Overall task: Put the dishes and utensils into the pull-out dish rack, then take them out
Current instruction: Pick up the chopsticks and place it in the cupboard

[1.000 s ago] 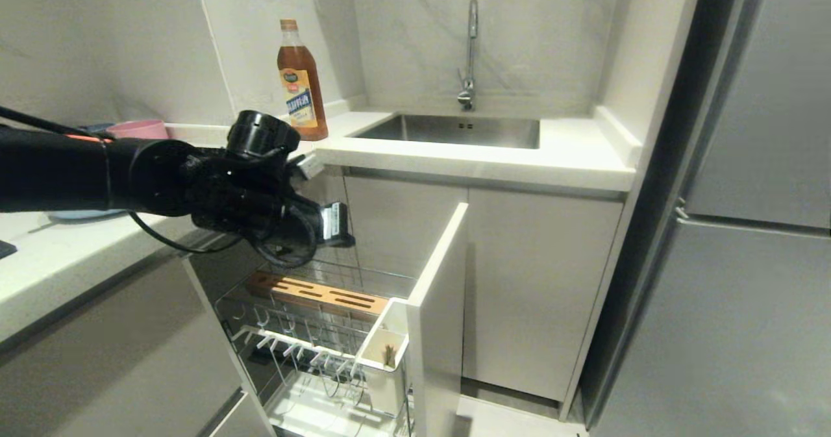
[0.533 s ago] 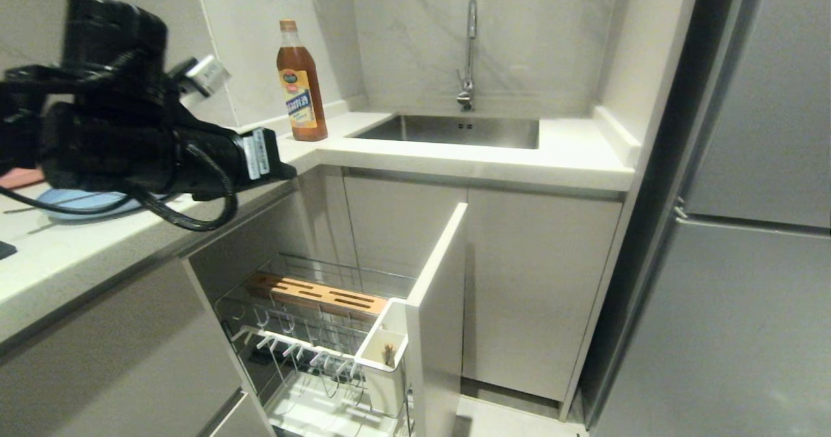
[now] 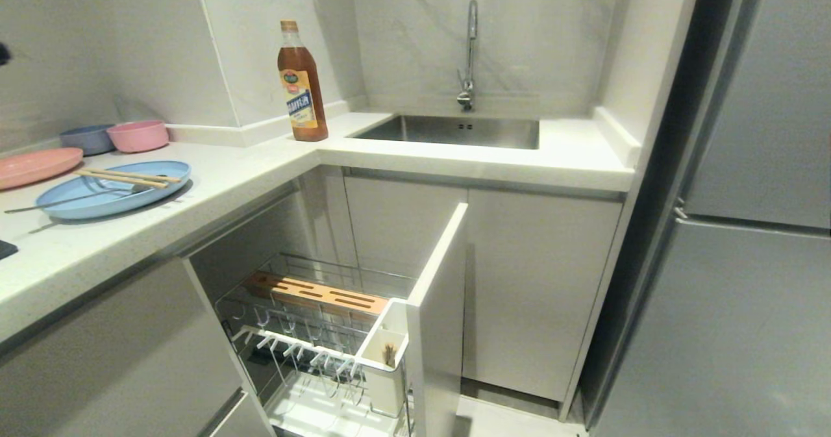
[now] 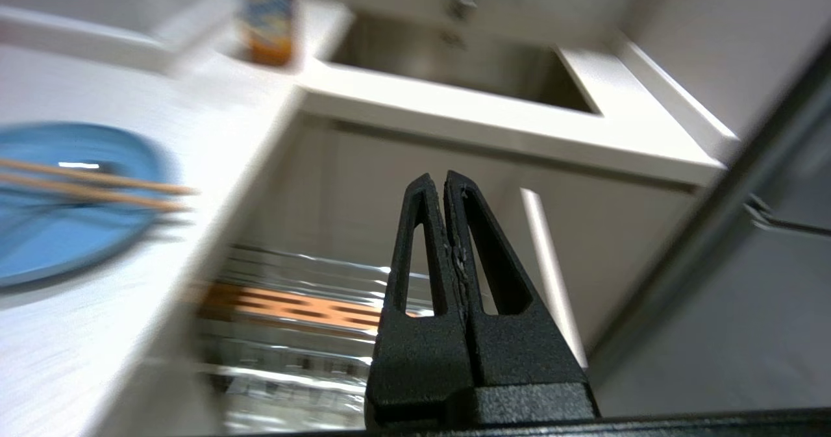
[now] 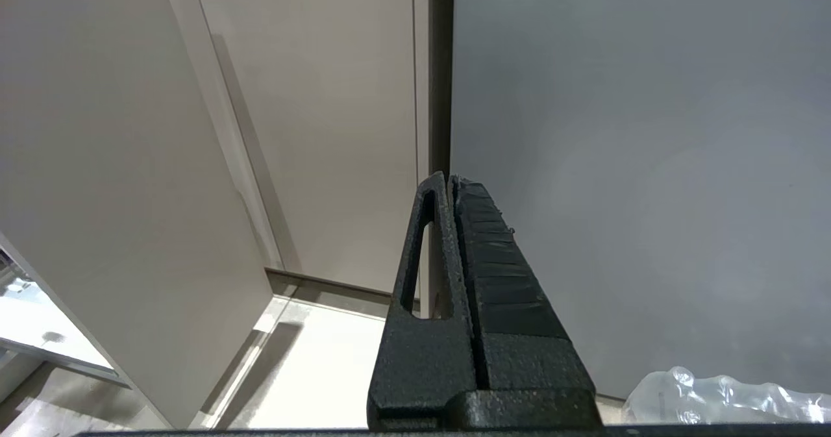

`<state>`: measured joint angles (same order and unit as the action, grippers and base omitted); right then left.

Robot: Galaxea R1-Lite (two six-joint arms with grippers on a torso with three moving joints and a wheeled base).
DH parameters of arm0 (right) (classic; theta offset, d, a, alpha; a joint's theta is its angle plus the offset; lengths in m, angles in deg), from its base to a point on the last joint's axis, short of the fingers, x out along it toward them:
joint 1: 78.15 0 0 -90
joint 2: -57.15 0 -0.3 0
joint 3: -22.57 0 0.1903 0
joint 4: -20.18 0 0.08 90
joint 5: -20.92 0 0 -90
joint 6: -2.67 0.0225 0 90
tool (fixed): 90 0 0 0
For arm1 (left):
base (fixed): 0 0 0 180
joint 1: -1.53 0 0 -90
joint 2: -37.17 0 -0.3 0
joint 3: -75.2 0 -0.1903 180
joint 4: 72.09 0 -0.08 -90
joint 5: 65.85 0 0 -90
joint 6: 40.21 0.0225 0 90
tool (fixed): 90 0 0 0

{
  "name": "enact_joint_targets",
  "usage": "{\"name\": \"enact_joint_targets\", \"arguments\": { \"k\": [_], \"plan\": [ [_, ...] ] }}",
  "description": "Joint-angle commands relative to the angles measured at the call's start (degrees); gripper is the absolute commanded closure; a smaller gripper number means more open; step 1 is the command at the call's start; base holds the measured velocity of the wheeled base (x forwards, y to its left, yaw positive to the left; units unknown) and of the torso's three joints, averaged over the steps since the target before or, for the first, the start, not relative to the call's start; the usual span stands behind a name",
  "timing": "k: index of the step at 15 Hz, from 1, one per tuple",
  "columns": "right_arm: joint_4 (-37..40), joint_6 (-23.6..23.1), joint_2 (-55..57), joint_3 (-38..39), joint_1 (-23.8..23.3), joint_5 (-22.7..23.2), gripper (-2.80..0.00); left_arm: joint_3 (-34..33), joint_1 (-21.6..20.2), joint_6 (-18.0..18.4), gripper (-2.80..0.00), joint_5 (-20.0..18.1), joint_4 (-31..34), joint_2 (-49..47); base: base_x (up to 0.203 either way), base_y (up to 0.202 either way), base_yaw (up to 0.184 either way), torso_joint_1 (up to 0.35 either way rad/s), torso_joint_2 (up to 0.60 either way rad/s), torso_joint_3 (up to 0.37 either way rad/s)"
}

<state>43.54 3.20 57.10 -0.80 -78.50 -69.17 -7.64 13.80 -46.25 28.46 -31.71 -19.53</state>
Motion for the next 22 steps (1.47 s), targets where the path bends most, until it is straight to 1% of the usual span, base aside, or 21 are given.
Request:
{"name": "enact_joint_targets", "arguments": {
  "k": [1, 2, 4, 6, 7, 8, 10, 12, 14, 16, 17, 18, 19, 20, 21, 22],
  "plan": [
    [0.0, 0.0, 0.0, 0.0, 0.0, 0.0, 0.00, -6.0, -3.6, 1.9, 0.00, 2.4, 0.0, 14.7, 0.000, 0.000, 0.000, 0.000, 0.00, 0.000],
    [0.0, 0.0, 0.0, 0.0, 0.0, 0.0, 0.00, -9.6, -5.0, 3.1, 0.00, 3.6, -0.1, 19.4, 0.000, 0.000, 0.000, 0.000, 0.00, 0.000],
    [0.0, 0.0, 0.0, 0.0, 0.0, 0.0, 0.00, -18.0, -6.6, 5.5, 0.00, 5.0, -0.2, 28.5, 0.000, 0.000, 0.000, 0.000, 0.00, 0.000],
    [0.0, 0.0, 0.0, 0.0, 0.0, 0.0, 0.00, -29.6, -8.2, 7.5, 0.00, 5.6, -1.2, 37.7, 0.000, 0.000, 0.000, 0.000, 0.00, 0.000],
    [0.0, 0.0, 0.0, 0.0, 0.0, 0.0, 0.00, -34.9, -9.3, 8.1, 0.00, 5.6, -2.9, 40.9, 0.000, 0.000, 0.000, 0.000, 0.00, 0.000],
    [0.0, 0.0, 0.0, 0.0, 0.0, 0.0, 0.00, -39.8, -10.3, 8.6, 0.00, 5.3, -5.0, 44.7, 0.000, 0.000, 0.000, 0.000, 0.00, 0.000],
    [0.0, 0.0, 0.0, 0.0, 0.0, 0.0, 0.00, -49.5, -11.6, 9.6, 0.00, 3.4, -9.3, 51.6, 0.000, 0.000, 0.000, 0.000, 0.00, 0.000],
    [0.0, 0.0, 0.0, 0.0, 0.0, 0.0, 0.00, -57.4, -12.2, 10.2, 0.00, 2.5, -12.9, 56.0, 0.000, 0.000, 0.000, 0.000, 0.00, 0.000],
    [0.0, 0.0, 0.0, 0.0, 0.0, 0.0, 0.00, -62.9, -12.4, 10.6, 0.00, 2.4, -16.5, 56.6, 0.000, 0.000, 0.000, 0.000, 0.00, 0.000],
    [0.0, 0.0, 0.0, 0.0, 0.0, 0.0, 0.00, -67.6, -12.4, 12.4, 0.00, 2.3, -17.7, 56.8, 0.000, 0.000, 0.000, 0.000, 0.00, 0.000],
    [0.0, 0.0, 0.0, 0.0, 0.0, 0.0, 0.00, -69.6, -12.4, 12.6, 0.00, 2.6, -18.3, 56.8, 0.000, 0.000, 0.000, 0.000, 0.00, 0.000],
    [0.0, 0.0, 0.0, 0.0, 0.0, 0.0, 0.00, -71.9, -12.4, 12.2, 0.00, 3.0, -20.0, 56.8, 0.000, 0.000, 0.000, 0.000, 0.00, 0.000],
    [0.0, 0.0, 0.0, 0.0, 0.0, 0.0, 0.00, -72.9, -12.4, 9.8, 0.00, 2.4, -21.8, 56.8, 0.000, 0.000, 0.000, 0.000, 0.00, 0.000],
    [0.0, 0.0, 0.0, 0.0, 0.0, 0.0, 0.00, -73.3, -12.4, 8.9, 0.00, -1.2, -21.5, 56.8, 0.000, 0.000, 0.000, 0.000, 0.00, 0.000],
    [0.0, 0.0, 0.0, 0.0, 0.0, 0.0, 0.00, -73.4, -12.5, 8.6, 0.00, -4.5, -17.3, 56.8, 0.000, 0.000, 0.000, 0.000, 0.00, 0.000],
    [0.0, 0.0, 0.0, 0.0, 0.0, 0.0, 0.00, -72.4, -12.5, 8.1, 0.00, -5.7, -13.6, 56.8, 0.000, 0.000, 0.000, 0.000, 0.00, 0.000]
  ]
}}
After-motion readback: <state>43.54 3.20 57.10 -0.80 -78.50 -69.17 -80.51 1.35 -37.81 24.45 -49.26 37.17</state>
